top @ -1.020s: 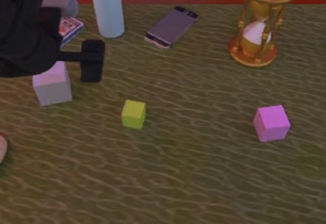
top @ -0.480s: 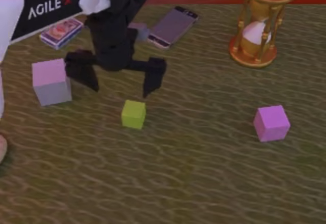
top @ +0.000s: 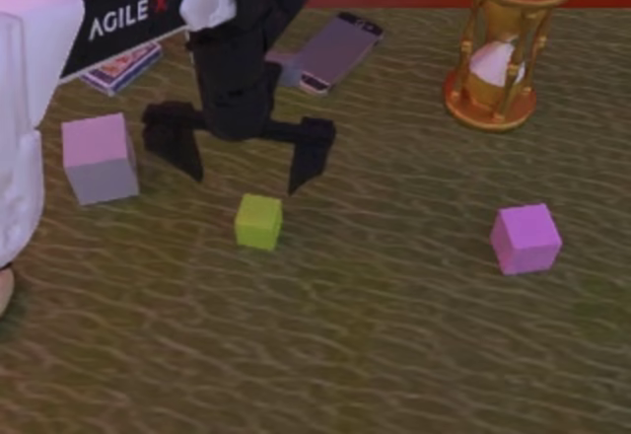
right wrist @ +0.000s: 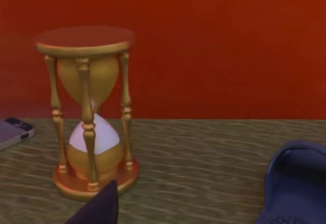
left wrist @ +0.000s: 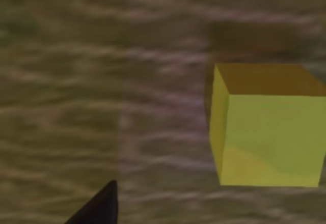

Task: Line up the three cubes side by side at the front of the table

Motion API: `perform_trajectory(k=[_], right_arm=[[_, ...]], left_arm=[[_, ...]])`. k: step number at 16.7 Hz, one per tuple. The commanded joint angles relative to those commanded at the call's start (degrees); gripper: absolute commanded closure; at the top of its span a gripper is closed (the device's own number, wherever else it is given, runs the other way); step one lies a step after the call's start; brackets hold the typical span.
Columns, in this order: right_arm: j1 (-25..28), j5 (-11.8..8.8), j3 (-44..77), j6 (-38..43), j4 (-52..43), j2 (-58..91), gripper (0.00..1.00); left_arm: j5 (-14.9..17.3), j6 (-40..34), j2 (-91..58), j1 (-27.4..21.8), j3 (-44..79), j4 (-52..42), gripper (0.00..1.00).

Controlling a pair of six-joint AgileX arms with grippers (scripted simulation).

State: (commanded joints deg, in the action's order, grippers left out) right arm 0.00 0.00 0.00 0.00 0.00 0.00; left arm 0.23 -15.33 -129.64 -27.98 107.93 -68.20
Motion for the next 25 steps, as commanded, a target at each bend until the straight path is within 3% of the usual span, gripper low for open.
perform_trajectory(k=[9, 14, 25], right_arm=[[0.0, 0.0, 0.0, 0.0, 0.0, 0.0, 0.0], [0.0, 0.0, 0.0, 0.0, 0.0, 0.0, 0.0], [0.0, 0.0, 0.0, 0.0, 0.0, 0.0, 0.0]], left_arm=[[0.0, 0.1, -5.6, -0.2, -9.5, 15.3, 0.0], [0.0, 0.1, -6.3, -0.2, -10.5, 16.6, 0.0], [0.0, 0.1, -6.3, -0.2, -10.5, 16.6, 0.83]])
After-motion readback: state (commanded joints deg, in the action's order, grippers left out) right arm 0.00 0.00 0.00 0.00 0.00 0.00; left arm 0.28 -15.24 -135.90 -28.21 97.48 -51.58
